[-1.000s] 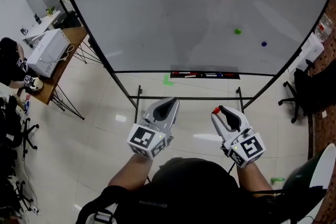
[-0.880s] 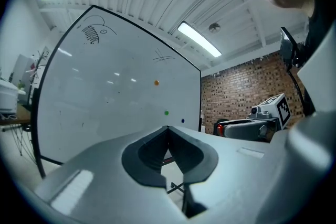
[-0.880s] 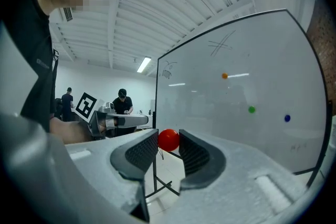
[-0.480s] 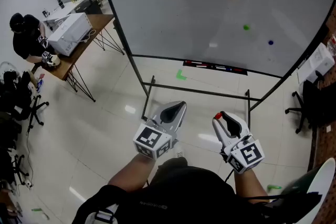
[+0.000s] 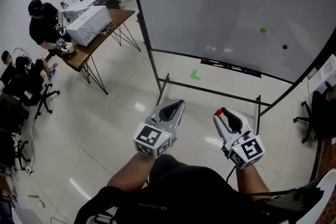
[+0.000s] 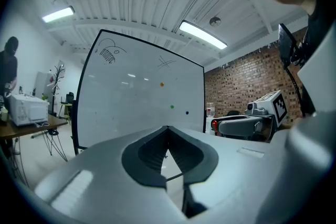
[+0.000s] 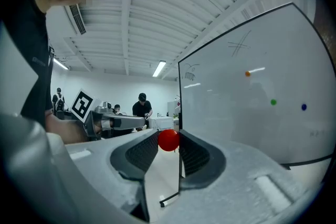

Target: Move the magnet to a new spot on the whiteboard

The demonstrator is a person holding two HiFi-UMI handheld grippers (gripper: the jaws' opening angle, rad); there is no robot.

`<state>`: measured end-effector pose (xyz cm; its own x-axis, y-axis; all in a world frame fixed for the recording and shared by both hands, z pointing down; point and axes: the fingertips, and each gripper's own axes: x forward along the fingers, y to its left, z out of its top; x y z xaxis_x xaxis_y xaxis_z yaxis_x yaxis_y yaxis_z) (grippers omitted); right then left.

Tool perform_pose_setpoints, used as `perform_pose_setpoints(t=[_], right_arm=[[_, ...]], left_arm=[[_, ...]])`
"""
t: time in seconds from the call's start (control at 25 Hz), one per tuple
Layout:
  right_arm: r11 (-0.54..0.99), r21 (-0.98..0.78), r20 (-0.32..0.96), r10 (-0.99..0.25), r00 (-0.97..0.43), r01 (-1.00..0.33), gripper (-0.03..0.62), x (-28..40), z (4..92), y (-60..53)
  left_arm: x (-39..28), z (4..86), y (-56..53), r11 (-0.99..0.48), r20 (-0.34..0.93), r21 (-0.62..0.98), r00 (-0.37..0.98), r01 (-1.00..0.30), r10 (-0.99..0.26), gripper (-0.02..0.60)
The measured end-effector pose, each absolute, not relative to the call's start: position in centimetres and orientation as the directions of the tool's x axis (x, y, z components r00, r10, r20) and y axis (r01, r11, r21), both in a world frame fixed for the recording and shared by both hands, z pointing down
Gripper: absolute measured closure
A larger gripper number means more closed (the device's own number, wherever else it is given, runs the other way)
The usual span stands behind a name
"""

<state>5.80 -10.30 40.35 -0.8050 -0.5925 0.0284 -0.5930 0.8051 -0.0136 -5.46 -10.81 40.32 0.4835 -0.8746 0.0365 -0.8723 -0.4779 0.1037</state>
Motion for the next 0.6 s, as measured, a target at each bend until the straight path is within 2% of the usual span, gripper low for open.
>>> perform_pose_setpoints(t=[0.24, 0.6], right_arm=[[0.8, 0.017, 0.02, -0.599, -0.8, -0.599, 0.488, -0.5, 39.7, -12.9], [0.758, 0.054, 0.038, -0.653, -0.757, -0.651, 0.488, -15.4, 39.6, -18.6]], left_arm=[[-12.0, 39.8, -12.4, -0.476, 0.011, 0.099, 0.48, -0.874, -0.877, 0.565], [-27.6, 38.5, -17.4, -0.493, -0.004, 0.071, 0.494, -0.867, -0.87, 0.565]])
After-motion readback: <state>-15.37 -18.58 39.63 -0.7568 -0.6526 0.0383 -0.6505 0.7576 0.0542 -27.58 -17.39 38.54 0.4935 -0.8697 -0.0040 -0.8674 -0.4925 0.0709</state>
